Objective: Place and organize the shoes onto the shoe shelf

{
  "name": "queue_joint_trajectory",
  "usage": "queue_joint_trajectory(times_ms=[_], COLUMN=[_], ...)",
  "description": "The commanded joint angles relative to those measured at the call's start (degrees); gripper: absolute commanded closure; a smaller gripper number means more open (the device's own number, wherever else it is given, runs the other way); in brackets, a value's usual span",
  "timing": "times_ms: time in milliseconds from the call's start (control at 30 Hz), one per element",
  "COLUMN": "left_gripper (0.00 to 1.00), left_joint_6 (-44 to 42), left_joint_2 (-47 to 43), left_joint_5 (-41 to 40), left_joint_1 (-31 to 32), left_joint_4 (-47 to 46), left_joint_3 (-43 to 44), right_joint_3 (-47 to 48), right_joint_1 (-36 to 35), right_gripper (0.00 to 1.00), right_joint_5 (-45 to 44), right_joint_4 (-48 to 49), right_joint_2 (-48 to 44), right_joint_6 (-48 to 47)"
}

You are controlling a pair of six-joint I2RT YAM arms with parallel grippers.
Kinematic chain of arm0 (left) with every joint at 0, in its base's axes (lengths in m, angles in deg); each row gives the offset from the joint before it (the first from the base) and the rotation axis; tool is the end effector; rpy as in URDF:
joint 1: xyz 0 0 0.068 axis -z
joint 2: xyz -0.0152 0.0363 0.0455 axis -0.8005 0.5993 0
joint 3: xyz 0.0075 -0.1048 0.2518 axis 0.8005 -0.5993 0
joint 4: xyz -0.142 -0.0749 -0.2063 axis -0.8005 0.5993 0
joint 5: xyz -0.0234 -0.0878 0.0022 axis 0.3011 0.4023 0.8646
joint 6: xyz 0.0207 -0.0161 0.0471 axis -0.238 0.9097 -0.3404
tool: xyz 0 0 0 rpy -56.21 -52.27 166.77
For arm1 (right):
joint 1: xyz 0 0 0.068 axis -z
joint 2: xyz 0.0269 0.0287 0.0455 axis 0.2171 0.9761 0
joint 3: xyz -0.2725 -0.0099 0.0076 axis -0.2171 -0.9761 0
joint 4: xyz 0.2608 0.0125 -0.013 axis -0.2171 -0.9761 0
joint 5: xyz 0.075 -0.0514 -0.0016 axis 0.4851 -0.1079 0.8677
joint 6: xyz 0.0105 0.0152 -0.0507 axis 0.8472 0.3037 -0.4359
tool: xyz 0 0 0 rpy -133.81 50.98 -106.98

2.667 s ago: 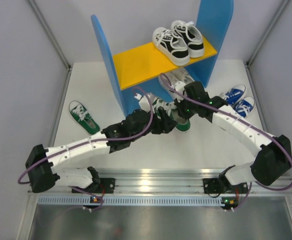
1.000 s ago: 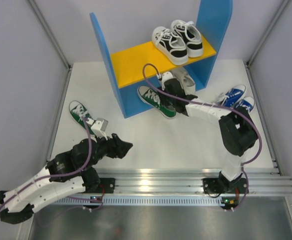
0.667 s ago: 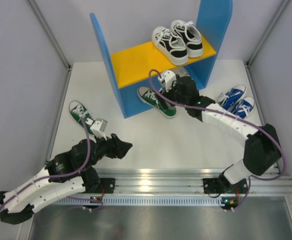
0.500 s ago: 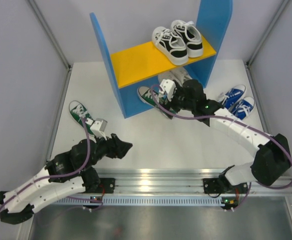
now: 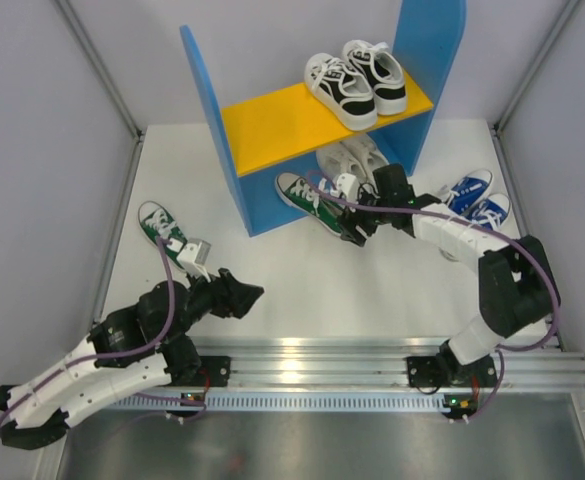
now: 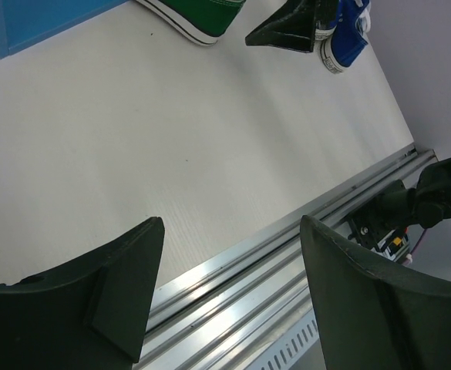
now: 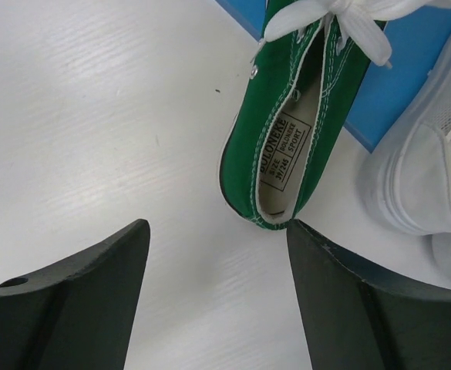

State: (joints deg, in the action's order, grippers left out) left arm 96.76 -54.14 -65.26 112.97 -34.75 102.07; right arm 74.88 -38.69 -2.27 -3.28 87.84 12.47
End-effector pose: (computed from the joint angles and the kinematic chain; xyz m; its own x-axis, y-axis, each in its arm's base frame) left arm 0.0533 -0.0699 0.2914 -0.5677 -0.2624 -0.7803 0.4032 0.7378 -0.5414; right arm 0.2926 0.1613 0.2321 -0.1722 -0.6312 -0.7563 -0.9162 0.3846 -0.1123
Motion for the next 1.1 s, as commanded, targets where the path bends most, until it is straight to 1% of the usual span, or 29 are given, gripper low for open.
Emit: queue_joint_trajectory(times_ms=[0,133,233,267,333,367,433,467,500,533,600,633,800,833,933,1067], left_gripper=[0.23,0.23,0.23,0.23,0.23,0.23,0.23,0.23,0.23,0.23,0.23,0.23,0.23,0.23,0.23,0.23], left_joint_6=[0.7,0.8,0.8,0.9,0.9,0.9,0.8,0.8,0.7,0.7,0.8,0.8,0.5,0.5,0.7,1.0], left_joint_2=[-0.8,-0.9,-0.9,-0.9,-0.9,-1.0,-1.0,-1.2,-1.3,-1.3,-1.7,-1.7,-2.1,-2.2,-2.2,-2.2], left_joint_5=[0.0,0.0,-0.3,-0.4,-0.5,-0.6,-0.7,-0.8,-0.8,-0.8,-1.1,-1.2,-2.0,-1.9,-1.9,-2.0], left_joint_1=[0.2,0.2,0.2,0.2,0.2,0.2,0.2,0.2,0.2,0.2,0.2,0.2,0.2,0.2,0.3,0.2], left_joint_4=[-0.9,-0.9,-0.9,-0.9,-0.9,-0.8,-0.8,-0.8,-0.8,-0.8,-0.8,-0.8,-0.8,-0.8,-0.8,-0.8], left_joint_3=[-0.9,-1.0,-0.8,-0.8,-0.8,-0.8,-0.9,-0.9,-0.9,-0.8,-0.6,-0.5,0.2,0.4,0.5,0.8], right_joint_3=[3.7,5.0,6.4,6.7,7.5,8.1,8.9,9.9,10.2,10.6,11.1,11.1,11.8,11.8,11.6,12.6], right_joint_1=[0.0,0.0,0.0,0.0,0.0,0.0,0.0,0.0,0.0,0.0,0.0,0.0,-0.2,-0.4,-1.8,-3.6], right_gripper=[0.29,0.33,0.4,0.44,0.49,0.55,0.63,0.73,0.78,0.87,0.97,1.0,1.0,1.0,1.0,1.0], right_joint_5=[-0.3,-2.2,-3.2,-3.5,-3.7,-3.6,-2.4,-1.9,-1.0,-0.5,0.7,1.2,3.2,2.8,0.0,-5.2], right_joint_4=[0.9,2.0,2.5,2.5,2.6,2.4,1.8,1.3,0.5,0.4,0.5,0.6,2.7,4.5,8.2,11.9], right_joint_2=[2.2,5.3,7.3,7.6,8.8,9.1,10.1,10.5,10.8,11.0,10.6,10.5,8.8,8.3,6.7,6.8], right_joint_6=[0.4,1.8,3.3,3.6,3.9,4.1,4.3,5.0,5.4,6.2,6.9,8.0,14.0,16.0,18.5,20.7])
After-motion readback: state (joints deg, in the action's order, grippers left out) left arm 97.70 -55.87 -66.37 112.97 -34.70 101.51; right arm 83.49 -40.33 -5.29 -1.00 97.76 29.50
